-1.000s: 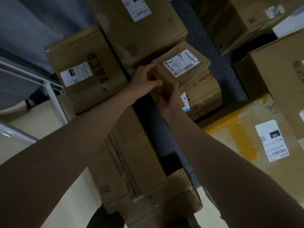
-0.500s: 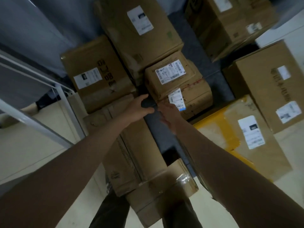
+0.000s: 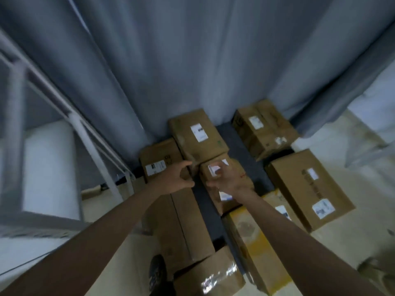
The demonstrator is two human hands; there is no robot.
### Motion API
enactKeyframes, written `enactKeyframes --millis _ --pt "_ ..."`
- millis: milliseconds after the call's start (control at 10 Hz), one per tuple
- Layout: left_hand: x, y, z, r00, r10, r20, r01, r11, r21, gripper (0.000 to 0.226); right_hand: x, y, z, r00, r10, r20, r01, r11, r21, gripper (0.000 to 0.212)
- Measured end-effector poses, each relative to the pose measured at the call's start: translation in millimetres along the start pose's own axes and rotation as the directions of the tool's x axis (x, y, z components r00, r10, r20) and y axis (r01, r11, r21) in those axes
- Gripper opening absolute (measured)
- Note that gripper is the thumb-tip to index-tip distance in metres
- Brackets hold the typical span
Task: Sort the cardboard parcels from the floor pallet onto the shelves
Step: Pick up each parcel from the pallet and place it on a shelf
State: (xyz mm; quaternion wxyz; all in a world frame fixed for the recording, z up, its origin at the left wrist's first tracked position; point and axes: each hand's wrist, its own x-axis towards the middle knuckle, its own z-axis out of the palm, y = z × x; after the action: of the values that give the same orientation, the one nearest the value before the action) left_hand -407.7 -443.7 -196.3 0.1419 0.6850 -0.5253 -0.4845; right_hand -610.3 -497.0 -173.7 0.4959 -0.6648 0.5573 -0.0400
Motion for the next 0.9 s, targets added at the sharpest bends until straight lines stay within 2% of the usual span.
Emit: enactKeyframes --millis 100,200,300,400,500,700,900 --pt "-64.1 33.2 -29.6 0.985 0.09 -0.149 -0.082 0.995 0.057 0.07 -38.1 -49.7 -13.9 0.989 -0.14 0.048 0.143 0.989 -0.049 0.055" --pt "-135.8 62.9 -48.1 0.962 0.129 -0.241 -0.103 0.988 0.118 0.065 -79.8 -97.7 -23.1 0.957 -0.276 0.087 0.286 0.949 -0.131 0.057" --pt "-213.2 85.8 -62.1 0.955 0.126 -0.268 -0.059 0.967 0.246 0.067 -122.5 -155.3 -23.2 0.865 -0.49 0.112 0.495 0.791 -0.36 0.046" --pt "-285.5 101.6 -80.4 0.928 0.114 -0.355 0.006 0.948 0.318 0.063 -164.6 -200.7 -17.8 0.795 -0.578 0.185 0.605 0.734 -0.309 0.044" --pt "-355.1 116.6 -106.2 0.877 0.093 -0.472 0.076 0.942 0.327 0.064 -210.2 -252.3 -7.9 0.736 -0.647 0.198 0.677 0.707 -0.206 0.047" --pt "-472.3 132.3 -148.3 0.748 0.113 -0.654 0.089 0.959 0.268 0.053 -290.9 -333.4 20.6 0.647 -0.725 0.238 0.763 0.623 -0.176 0.033" --pt "-553.1 116.9 -178.5 0.669 0.127 -0.733 0.123 0.953 0.277 0.052 -346.0 -392.7 56.6 0.557 -0.792 0.251 0.83 0.534 -0.158 0.027"
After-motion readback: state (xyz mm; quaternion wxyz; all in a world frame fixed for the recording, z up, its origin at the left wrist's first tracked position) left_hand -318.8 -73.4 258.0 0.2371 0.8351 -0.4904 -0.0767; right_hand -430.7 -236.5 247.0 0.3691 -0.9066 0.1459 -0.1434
